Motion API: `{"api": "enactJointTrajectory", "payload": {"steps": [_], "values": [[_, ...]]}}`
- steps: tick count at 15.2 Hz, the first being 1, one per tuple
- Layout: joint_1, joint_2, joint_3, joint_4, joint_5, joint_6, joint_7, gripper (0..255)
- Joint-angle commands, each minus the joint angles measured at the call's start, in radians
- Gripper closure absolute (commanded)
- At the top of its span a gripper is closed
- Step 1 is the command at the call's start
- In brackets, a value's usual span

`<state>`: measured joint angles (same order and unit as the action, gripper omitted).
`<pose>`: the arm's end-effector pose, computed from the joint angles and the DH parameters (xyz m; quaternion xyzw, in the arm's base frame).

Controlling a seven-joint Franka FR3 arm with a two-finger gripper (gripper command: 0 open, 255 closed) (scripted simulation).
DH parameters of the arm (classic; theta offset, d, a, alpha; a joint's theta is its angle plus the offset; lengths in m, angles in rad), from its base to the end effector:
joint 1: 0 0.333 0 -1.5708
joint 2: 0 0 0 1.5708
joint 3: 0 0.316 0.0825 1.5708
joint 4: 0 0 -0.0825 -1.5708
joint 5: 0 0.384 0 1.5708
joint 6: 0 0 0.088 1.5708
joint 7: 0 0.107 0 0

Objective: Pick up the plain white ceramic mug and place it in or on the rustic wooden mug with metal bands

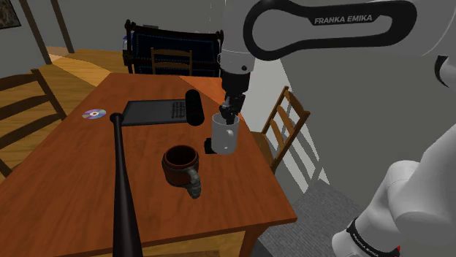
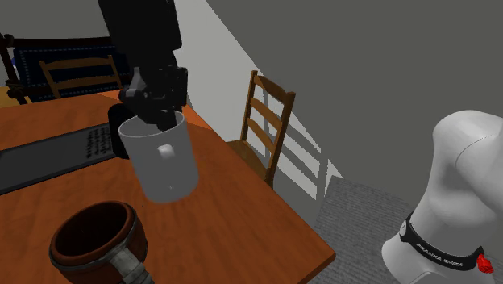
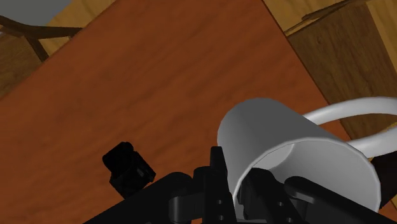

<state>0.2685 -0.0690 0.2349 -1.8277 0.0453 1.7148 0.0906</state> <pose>0.4666 0.2655 0.5515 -0.9793 -0.2007 0.0260 0.0070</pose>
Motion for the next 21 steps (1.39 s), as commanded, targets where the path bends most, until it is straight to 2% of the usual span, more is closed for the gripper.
{"api": "enactJointTrajectory", "payload": {"steps": [1, 8, 21], "values": [[0.013, 0.079, 0.018, 0.103, -0.017, -0.025, 0.037, 255], [0.092, 0.381, 0.056, 0.513, -0.098, -0.142, 0.147, 255], [0.081, 0.361, 0.051, 0.310, -0.092, 0.042, 0.142, 255]]}}
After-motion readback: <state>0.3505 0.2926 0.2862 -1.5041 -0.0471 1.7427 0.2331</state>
